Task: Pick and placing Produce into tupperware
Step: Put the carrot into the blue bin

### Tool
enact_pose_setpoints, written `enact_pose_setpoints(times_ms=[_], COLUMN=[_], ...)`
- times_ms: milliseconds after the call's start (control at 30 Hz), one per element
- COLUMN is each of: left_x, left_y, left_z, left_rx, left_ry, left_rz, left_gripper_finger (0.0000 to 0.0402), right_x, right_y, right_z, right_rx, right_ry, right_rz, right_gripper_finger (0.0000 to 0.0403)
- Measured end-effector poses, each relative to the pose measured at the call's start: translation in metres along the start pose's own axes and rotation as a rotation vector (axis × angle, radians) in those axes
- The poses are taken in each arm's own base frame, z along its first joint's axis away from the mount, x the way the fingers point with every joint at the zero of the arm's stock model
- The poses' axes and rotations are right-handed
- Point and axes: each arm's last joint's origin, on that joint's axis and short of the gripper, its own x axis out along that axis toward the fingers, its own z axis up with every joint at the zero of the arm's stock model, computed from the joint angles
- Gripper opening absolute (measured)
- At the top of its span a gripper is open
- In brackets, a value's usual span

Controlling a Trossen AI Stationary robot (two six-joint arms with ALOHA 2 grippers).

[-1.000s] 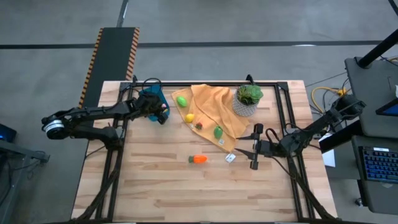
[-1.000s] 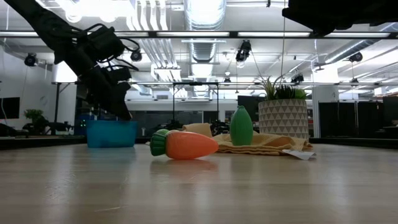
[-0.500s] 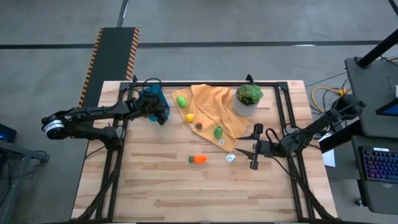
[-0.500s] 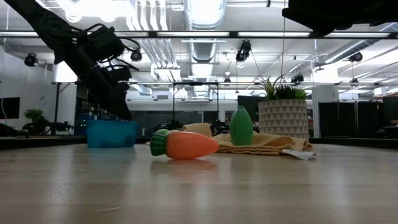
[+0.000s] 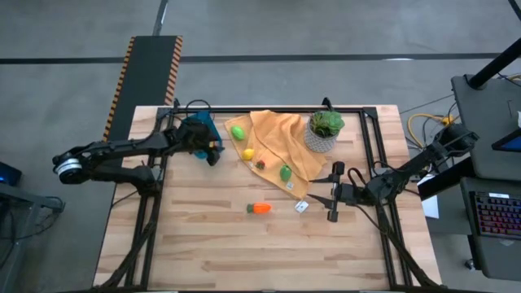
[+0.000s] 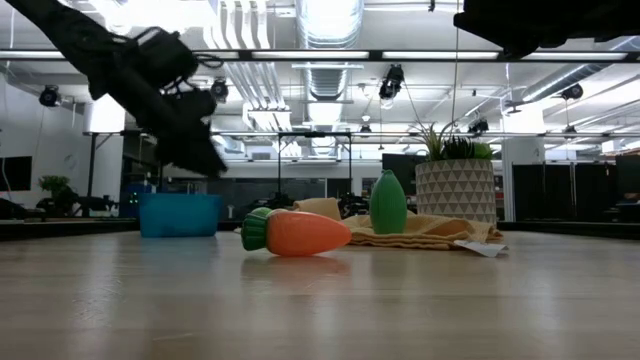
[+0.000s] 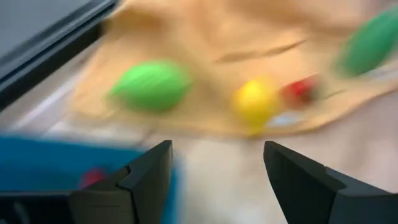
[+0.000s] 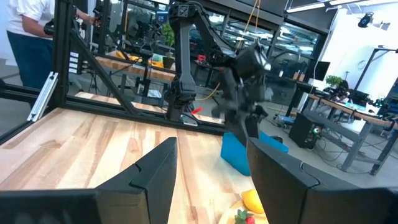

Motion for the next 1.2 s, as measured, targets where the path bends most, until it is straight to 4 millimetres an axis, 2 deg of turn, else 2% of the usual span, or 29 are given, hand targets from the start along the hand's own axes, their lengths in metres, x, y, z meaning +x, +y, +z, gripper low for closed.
enact_pose_setpoints(times_ms=[167,300,400,500,767,1000,1200], left_x=[-0.020,-0.044,-0.064,-0.080,-0.103,-0.098,-0.091], left_y=[-0.018,-0.039,-0.056,-0.072,-0.113,-0.138,-0.152], left_z=[0.022,0.038,0.046,0.047,0.036,0.033,0.044], left_rx=[0.003,0.074,0.141,0.222,0.485,0.565,0.463], left_ry=[-0.193,-0.403,-0.570,-0.676,-0.810,-0.800,-0.873], left_rz=[-0.290,-0.545,-0.662,-0.685,-0.677,-0.705,-0.756], left_gripper_finger=[0.0237,0.0238,0.0238,0.0238,0.0238,0.0238,0.0238], right_x=[0.000,0.000,0.000,0.000,0.000,0.000,0.000], right_y=[0.000,0.000,0.000,0.000,0.000,-0.001,-0.001], right_z=[0.000,0.000,0.000,0.000,0.000,-0.001,-0.001], right_rx=[-0.001,-0.001,-0.001,-0.002,-0.002,-0.003,0.001], right_ry=[0.001,0.001,0.004,0.004,0.007,0.011,0.011], right_rz=[-0.001,-0.002,-0.008,-0.009,-0.011,-0.023,-0.024], right_gripper_finger=[0.0187,0.0187,0.0187,0.0187,0.0187,0.0187,0.0187])
